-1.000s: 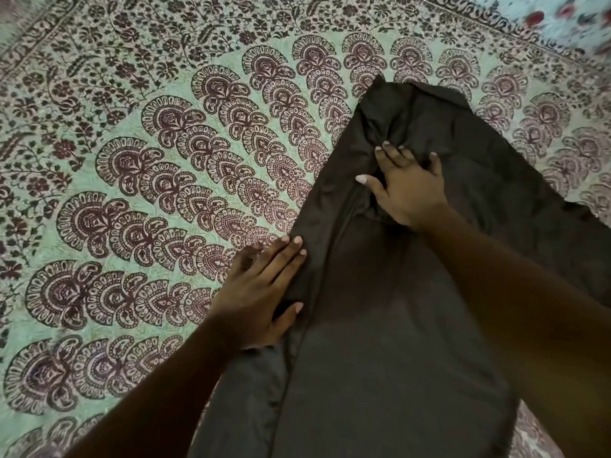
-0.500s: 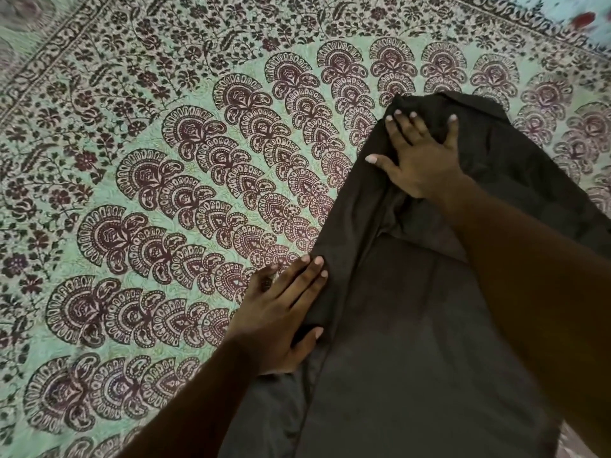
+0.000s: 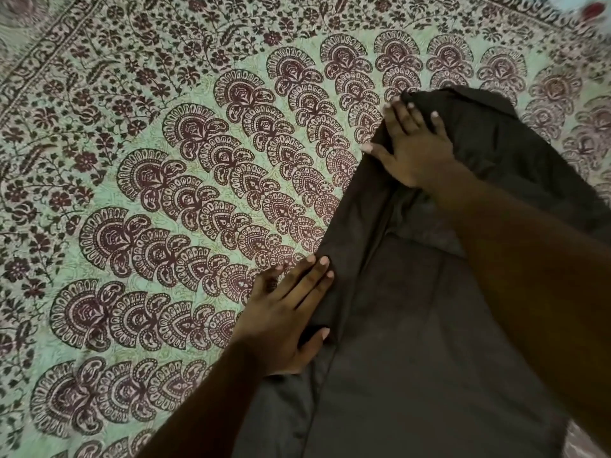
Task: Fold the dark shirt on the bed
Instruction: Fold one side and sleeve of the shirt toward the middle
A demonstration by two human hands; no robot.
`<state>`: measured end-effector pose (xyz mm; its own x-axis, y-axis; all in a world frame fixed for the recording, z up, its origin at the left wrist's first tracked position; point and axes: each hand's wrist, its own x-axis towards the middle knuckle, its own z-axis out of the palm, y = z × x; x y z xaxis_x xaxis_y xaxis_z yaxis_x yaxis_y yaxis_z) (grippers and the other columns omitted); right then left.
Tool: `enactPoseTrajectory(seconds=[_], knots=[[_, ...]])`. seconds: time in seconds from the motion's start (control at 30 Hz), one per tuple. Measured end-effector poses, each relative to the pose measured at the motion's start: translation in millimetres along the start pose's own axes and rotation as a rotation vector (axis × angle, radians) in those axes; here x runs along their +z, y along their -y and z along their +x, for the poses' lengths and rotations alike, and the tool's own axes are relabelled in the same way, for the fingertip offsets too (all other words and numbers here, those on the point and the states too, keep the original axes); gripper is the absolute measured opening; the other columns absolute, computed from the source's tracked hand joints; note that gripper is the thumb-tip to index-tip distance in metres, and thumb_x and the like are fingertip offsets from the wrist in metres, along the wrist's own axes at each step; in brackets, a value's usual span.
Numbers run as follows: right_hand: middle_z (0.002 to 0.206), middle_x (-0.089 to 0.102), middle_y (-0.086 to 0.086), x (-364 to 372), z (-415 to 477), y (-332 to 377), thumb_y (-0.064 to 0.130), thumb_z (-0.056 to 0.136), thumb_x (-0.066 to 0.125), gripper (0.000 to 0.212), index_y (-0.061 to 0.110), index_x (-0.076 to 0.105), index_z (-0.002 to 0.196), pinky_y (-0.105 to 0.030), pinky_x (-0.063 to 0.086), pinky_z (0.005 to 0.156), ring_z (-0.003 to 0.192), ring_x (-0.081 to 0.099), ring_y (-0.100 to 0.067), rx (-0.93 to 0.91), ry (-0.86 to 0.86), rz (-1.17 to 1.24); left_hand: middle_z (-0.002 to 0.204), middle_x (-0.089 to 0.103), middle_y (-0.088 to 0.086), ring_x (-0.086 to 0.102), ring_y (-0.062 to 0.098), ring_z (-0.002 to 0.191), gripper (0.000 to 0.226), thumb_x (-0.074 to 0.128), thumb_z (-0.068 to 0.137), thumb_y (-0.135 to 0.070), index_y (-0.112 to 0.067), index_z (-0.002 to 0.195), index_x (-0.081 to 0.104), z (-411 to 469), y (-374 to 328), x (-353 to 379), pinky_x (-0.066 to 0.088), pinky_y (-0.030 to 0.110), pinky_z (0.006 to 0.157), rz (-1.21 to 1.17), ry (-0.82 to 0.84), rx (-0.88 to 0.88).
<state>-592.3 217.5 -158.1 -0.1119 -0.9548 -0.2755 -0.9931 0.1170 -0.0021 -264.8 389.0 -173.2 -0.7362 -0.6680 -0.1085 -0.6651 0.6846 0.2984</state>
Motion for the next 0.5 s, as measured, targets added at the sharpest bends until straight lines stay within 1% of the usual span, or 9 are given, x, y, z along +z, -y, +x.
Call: enactPoseTrajectory(seconds=[0.07, 0.13, 0.2, 0.23, 0.27, 0.33, 0.37, 0.43, 0.5], knots=[[0.176, 0.003, -0.005, -6, 0, 15, 0.081, 0.096, 0.013, 0.097, 0.015, 0.008, 0.167, -0.055, -0.002, 0.129, 0.162, 0.0, -0.025, 0.031, -0.035, 0.026, 0.172, 0.024, -0.001, 0.019, 0.014, 0.16, 0.086, 0.056, 0.089, -0.06, -0.018, 0.161, 0.036, 1, 1, -1, 0.032, 0.052, 0.117, 0.0, 0.001, -0.002], [0.175, 0.006, -0.011, -3, -21, 34, 0.074, 0.098, 0.013, 0.094, 0.009, 0.014, 0.166, -0.057, 0.004, 0.129, 0.162, 0.004, -0.03, -0.043, -0.117, 0.034, 0.173, 0.023, -0.001, 0.019, 0.015, 0.16, 0.087, 0.056, 0.088, -0.06, -0.019, 0.162, 0.036, 0, 1, -1, 0.032, 0.053, 0.117, -0.009, 0.007, -0.004], [0.175, 0.008, -0.01, 11, -48, 43, 0.076, 0.099, 0.013, 0.094, 0.011, 0.016, 0.166, -0.058, 0.008, 0.129, 0.162, 0.009, -0.029, -0.161, -0.126, 0.015, 0.173, 0.021, -0.002, 0.018, 0.015, 0.16, 0.088, 0.056, 0.088, -0.06, -0.019, 0.162, 0.035, 0, 1, 0, 0.032, 0.053, 0.117, -0.023, 0.007, -0.004], [0.176, 0.009, -0.006, 16, -57, 43, 0.079, 0.097, 0.012, 0.095, 0.015, 0.016, 0.167, -0.058, 0.008, 0.128, 0.162, 0.01, -0.026, -0.177, -0.102, 0.003, 0.173, 0.021, -0.002, 0.017, 0.015, 0.16, 0.088, 0.056, 0.087, -0.06, -0.019, 0.162, 0.035, -1, 1, 0, 0.032, 0.053, 0.118, -0.027, 0.006, -0.002], [0.176, 0.008, -0.001, 20, -58, 38, 0.083, 0.094, 0.011, 0.095, 0.022, 0.013, 0.167, -0.059, 0.006, 0.128, 0.162, 0.01, -0.023, -0.144, -0.078, -0.001, 0.173, 0.021, -0.002, 0.017, 0.014, 0.16, 0.088, 0.056, 0.087, -0.06, -0.019, 0.162, 0.035, 0, 2, 1, 0.032, 0.052, 0.118, -0.028, 0.002, -0.002], [0.176, 0.002, 0.005, 20, -44, 22, 0.085, 0.094, 0.014, 0.092, 0.03, 0.005, 0.167, -0.059, 0.001, 0.128, 0.162, 0.004, -0.02, 0.003, -0.045, 0.022, 0.173, 0.021, -0.002, 0.017, 0.014, 0.16, 0.088, 0.056, 0.087, -0.06, -0.019, 0.162, 0.035, 0, 2, 2, 0.03, 0.05, 0.119, -0.027, -0.005, -0.001], [0.176, 0.0, 0.005, 17, -33, 15, 0.083, 0.095, 0.014, 0.091, 0.03, 0.003, 0.167, -0.059, -0.002, 0.128, 0.162, 0.002, -0.02, 0.081, -0.021, 0.028, 0.173, 0.021, -0.002, 0.017, 0.013, 0.16, 0.088, 0.056, 0.087, -0.06, -0.019, 0.162, 0.035, 0, 2, 2, 0.029, 0.049, 0.119, -0.026, -0.005, 0.0], [0.176, -0.002, 0.001, 8, -16, 12, 0.078, 0.098, 0.012, 0.09, 0.023, 0.003, 0.168, -0.059, -0.006, 0.127, 0.162, -0.003, -0.022, 0.18, -0.002, 0.03, 0.173, 0.022, -0.002, 0.017, 0.013, 0.16, 0.088, 0.056, 0.087, -0.061, -0.019, 0.162, 0.036, 0, 2, 2, 0.029, 0.049, 0.119, -0.022, -0.008, 0.002], [0.176, 0.002, -0.005, 3, -21, 29, 0.072, 0.099, 0.01, 0.089, 0.015, 0.008, 0.167, -0.059, -0.004, 0.128, 0.162, -0.003, -0.027, 0.152, -0.059, 0.037, 0.173, 0.022, -0.002, 0.018, 0.014, 0.16, 0.088, 0.056, 0.087, -0.061, -0.019, 0.161, 0.036, -1, 0, 0, 0.03, 0.05, 0.118, -0.023, -0.007, 0.005]])
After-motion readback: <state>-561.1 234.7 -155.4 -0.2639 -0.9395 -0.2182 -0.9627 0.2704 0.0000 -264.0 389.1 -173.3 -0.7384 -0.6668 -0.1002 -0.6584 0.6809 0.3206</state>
